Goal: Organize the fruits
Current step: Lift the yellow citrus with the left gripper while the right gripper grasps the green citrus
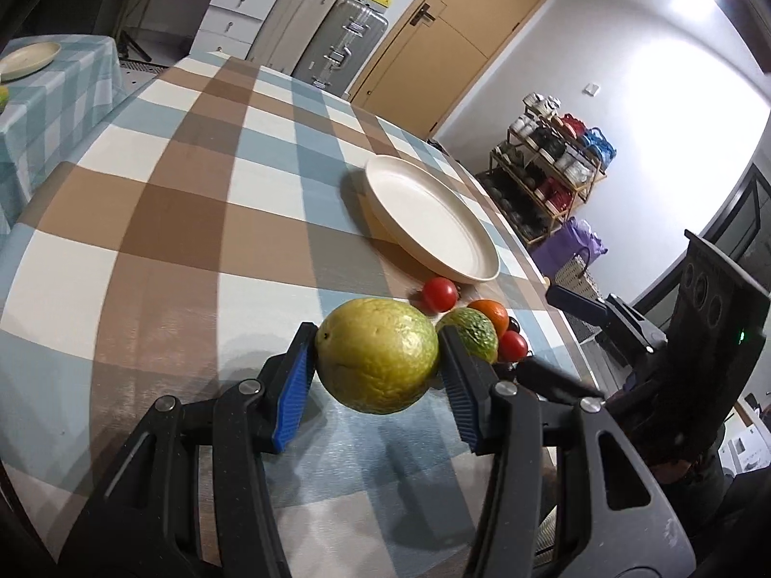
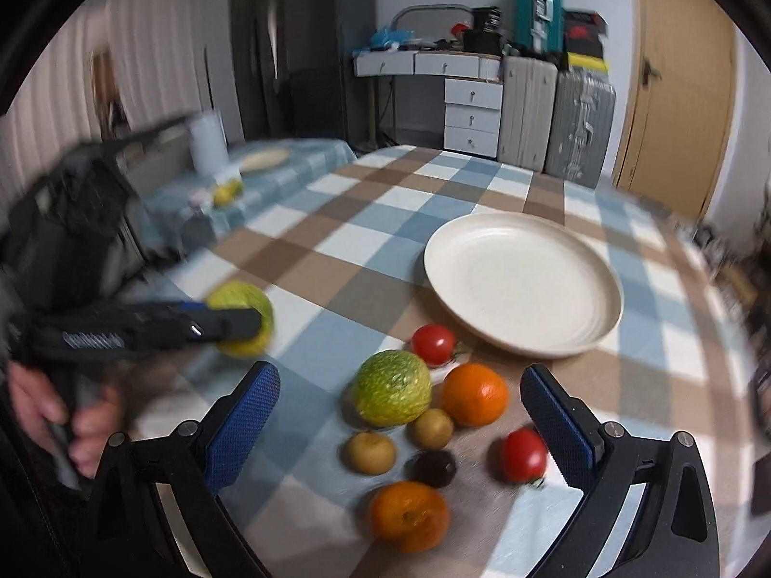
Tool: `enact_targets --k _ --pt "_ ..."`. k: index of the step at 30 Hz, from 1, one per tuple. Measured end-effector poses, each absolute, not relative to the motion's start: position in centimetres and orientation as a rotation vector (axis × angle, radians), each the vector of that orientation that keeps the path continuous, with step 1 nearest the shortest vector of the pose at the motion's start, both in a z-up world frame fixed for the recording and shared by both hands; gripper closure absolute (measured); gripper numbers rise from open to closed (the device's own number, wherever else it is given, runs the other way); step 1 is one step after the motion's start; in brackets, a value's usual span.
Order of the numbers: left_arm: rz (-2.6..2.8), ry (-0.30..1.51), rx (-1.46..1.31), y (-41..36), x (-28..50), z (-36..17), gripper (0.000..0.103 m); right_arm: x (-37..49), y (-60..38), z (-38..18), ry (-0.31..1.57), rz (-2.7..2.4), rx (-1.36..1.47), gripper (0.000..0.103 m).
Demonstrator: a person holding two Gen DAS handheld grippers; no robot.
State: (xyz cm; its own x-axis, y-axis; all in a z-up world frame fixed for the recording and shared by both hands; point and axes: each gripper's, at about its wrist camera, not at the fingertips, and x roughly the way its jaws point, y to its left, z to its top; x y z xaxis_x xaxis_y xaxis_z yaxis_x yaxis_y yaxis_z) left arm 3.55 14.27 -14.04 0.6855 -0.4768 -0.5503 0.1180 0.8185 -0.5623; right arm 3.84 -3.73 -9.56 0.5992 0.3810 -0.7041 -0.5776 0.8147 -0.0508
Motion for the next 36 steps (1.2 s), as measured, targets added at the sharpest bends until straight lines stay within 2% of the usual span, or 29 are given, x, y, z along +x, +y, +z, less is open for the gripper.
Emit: enact_targets --k 4,6,8,13,16,17,20,23,28,31,36 --pt "-0.341 0.748 -0.537 15.2 3.4 -14.5 0.055 4.0 -1.5 -10.6 0.755 0.567 -0.402 0.011" --pt "-0.340 0.752 -0.541 15.6 3.4 -14.6 0.055 4.1 -0.6 -11.4 0.763 0.552 -0.457 0.020" --pt "-0.342 0.751 -0.534 15.5 3.0 -14.5 0.055 4.1 0.2 -12.2 0.764 0.510 -0.535 0.026" --pt "-0.347 0.744 -0.524 15.3 2.9 -14.5 0.055 3.8 1.5 -13.0 0.751 0.499 -0.638 0.031" --pt "-0.358 0.749 -0.543 15.2 2.9 -14.5 0.055 3.4 2.1 -13.6 0.735 0.480 -0.716 0.040" --pt "-0.358 0.749 -0.540 15.2 2.9 -14.5 0.055 3.3 2.4 -13.8 0.730 0.485 -0.746 0.048" --pt "-0.360 0.744 -0.540 15.1 2.8 -14.4 0.055 3.2 2.6 -14.3 0.720 0.470 -0.782 0.051" --pt "-0.360 0.743 -0.540 15.1 2.8 -14.4 0.055 3.7 2.4 -14.3 0.722 0.442 -0.780 0.061" --pt "-0.358 0.743 -0.536 15.2 2.8 -14.4 0.055 4.0 2.0 -13.9 0.736 0.459 -0.741 0.062" --pt "-0.357 0.744 -0.534 15.2 2.8 -14.4 0.055 4.2 1.8 -13.4 0.727 0.467 -0.699 0.068" --pt "-0.356 0.746 -0.532 15.2 2.8 -14.4 0.055 4.4 1.3 -12.9 0.735 0.491 -0.634 0.072"
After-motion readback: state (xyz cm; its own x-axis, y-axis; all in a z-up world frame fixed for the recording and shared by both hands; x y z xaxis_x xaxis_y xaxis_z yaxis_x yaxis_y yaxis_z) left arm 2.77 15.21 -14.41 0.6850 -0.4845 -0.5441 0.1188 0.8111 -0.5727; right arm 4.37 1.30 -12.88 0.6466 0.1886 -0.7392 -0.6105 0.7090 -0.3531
